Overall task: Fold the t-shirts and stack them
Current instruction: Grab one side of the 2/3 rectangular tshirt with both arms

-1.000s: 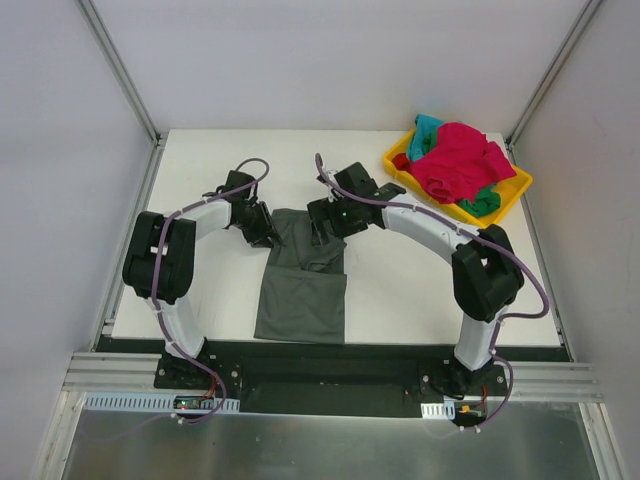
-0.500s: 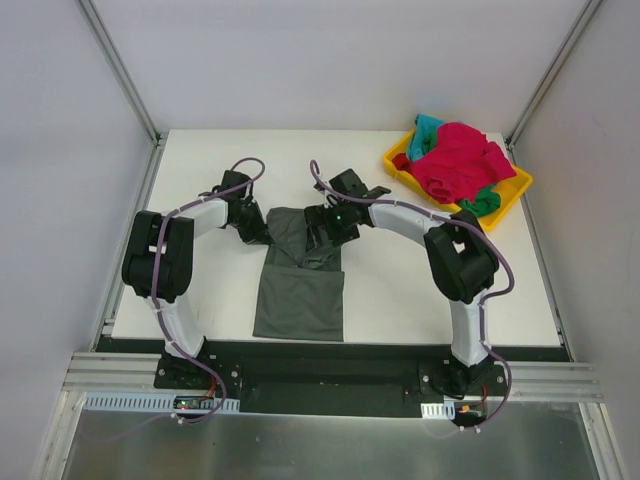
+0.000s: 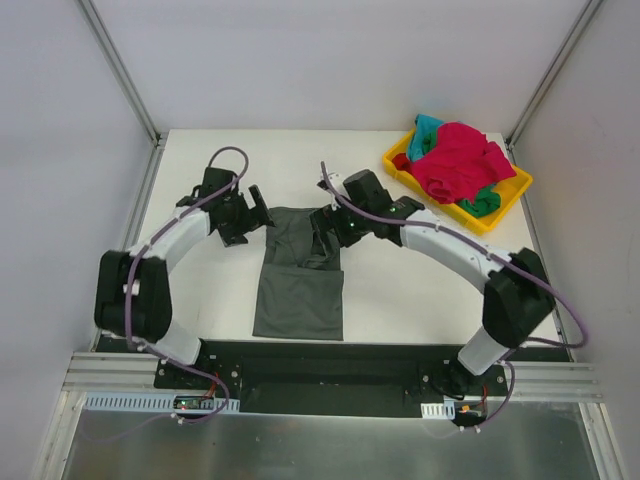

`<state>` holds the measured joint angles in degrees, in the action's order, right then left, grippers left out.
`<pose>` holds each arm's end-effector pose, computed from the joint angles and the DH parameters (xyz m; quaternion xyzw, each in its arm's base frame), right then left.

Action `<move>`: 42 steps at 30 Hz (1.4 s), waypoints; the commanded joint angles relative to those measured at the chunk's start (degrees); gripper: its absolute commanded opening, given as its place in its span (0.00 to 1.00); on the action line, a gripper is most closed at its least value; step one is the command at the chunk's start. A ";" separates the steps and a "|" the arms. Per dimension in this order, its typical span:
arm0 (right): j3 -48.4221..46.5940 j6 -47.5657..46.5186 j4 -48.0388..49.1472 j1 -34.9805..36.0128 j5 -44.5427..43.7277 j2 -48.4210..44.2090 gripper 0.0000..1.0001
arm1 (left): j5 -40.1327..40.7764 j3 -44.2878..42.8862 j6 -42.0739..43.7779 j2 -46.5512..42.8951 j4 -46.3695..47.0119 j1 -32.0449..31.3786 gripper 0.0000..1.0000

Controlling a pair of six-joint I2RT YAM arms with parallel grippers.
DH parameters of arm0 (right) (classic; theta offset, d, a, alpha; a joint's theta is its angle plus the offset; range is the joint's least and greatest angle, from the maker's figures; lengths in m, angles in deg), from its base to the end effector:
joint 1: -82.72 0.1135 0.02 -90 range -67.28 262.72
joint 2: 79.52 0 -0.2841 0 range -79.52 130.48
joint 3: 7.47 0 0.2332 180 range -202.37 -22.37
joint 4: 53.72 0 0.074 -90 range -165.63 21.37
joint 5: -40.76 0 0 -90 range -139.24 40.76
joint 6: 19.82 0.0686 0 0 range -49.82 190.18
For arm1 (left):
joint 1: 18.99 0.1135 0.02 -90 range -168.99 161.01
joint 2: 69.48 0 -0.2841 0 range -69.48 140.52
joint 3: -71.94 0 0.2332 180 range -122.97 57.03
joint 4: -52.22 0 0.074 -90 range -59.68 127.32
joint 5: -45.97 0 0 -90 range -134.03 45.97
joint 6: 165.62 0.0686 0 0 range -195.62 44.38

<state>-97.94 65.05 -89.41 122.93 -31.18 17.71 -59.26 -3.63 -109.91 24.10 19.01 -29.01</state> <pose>0.2842 0.2681 0.2739 -0.4067 0.8096 0.2569 0.3364 0.3389 -0.0782 0.2157 -0.1535 0.9233 -0.2399 0.2576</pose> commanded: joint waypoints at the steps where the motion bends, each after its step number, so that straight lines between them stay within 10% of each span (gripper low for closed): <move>1: 4.99 -3.32 -2.07 6.36 -6.62 -8.28 0.98 | 2.40 6.77 -3.15 -13.23 -3.05 0.27 0.99; 19: 15.36 -14.56 -12.09 33.17 -17.45 -8.56 0.93 | -6.93 41.67 -11.85 -48.22 -9.99 -4.29 0.92; 25: 15.72 -14.39 -12.36 35.73 -17.62 -4.60 0.82 | 0.88 42.03 -17.48 -49.46 -15.35 -11.68 0.68; 42: 18.71 -14.21 -9.11 36.00 -17.71 -0.99 0.53 | 6.88 41.59 -20.56 -46.04 -18.27 -15.11 0.45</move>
<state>-79.67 51.37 -99.18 158.62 -47.94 15.65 -55.39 37.24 -130.25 -24.11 2.51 -43.42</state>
